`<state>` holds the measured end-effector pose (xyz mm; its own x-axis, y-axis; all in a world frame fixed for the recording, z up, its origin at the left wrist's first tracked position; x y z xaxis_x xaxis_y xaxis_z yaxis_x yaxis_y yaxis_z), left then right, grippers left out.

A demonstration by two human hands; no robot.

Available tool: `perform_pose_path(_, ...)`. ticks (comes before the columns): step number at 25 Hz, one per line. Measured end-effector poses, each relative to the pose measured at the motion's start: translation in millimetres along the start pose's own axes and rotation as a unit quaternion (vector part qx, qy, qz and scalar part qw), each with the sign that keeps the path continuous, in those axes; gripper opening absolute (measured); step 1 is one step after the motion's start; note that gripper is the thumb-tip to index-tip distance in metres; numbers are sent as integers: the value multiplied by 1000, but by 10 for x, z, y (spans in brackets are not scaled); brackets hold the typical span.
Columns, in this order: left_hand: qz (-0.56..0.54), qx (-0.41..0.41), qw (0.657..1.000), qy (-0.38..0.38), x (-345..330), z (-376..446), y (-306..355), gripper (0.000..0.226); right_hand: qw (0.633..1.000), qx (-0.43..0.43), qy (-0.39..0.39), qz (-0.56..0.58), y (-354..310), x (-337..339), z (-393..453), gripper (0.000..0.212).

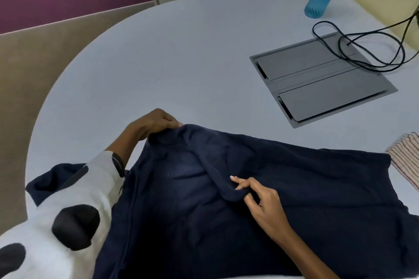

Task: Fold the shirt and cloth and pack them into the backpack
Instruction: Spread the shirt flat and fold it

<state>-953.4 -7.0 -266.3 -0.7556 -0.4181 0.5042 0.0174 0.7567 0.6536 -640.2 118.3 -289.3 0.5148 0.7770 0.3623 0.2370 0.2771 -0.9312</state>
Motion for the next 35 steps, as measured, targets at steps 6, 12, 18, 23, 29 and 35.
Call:
perform_pose_path(6, -143, -20, 989, -39, 312, -604, 35, 50, 1000, -7, 15, 25, 38, 171, 7, 31)
perform_pose_path(12, -41, -40, 998, 6, 70, -968, -434, 24, 954, 195, -115, -196, 55, 159, -225, 23)
perform_pose_path(18, 126, -112, 980, 107, -242, -1169, -714, 16, 923, 216, -164, -275, -90, 201, -289, 21)
perform_pose_path(23, 74, -239, 939, 235, -111, -1532, -484, 20, 954, 118, -214, -172, -301, 269, -267, 27)
perform_pose_path(29, -192, -127, 960, 158, -207, -1581, -373, 16, 958, 72, -13, -277, -284, 622, 593, 48)
perform_pose_path(35, 2, -173, 977, 124, -249, -1570, -398, 29, 952, 47, -139, -270, -173, 710, 634, 19)
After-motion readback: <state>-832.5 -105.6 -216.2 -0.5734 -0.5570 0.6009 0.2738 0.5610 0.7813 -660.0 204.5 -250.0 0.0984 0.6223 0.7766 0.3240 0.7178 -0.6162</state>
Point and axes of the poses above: each hand's wrist, its own z-axis towards the middle knuckle, its own x-axis out of the back of the hand, y = z × x, the point moved 3 cm from there along z, towards the middle knuckle, and after that the axes turned 9 degrees about y, right-handed, at the moved point
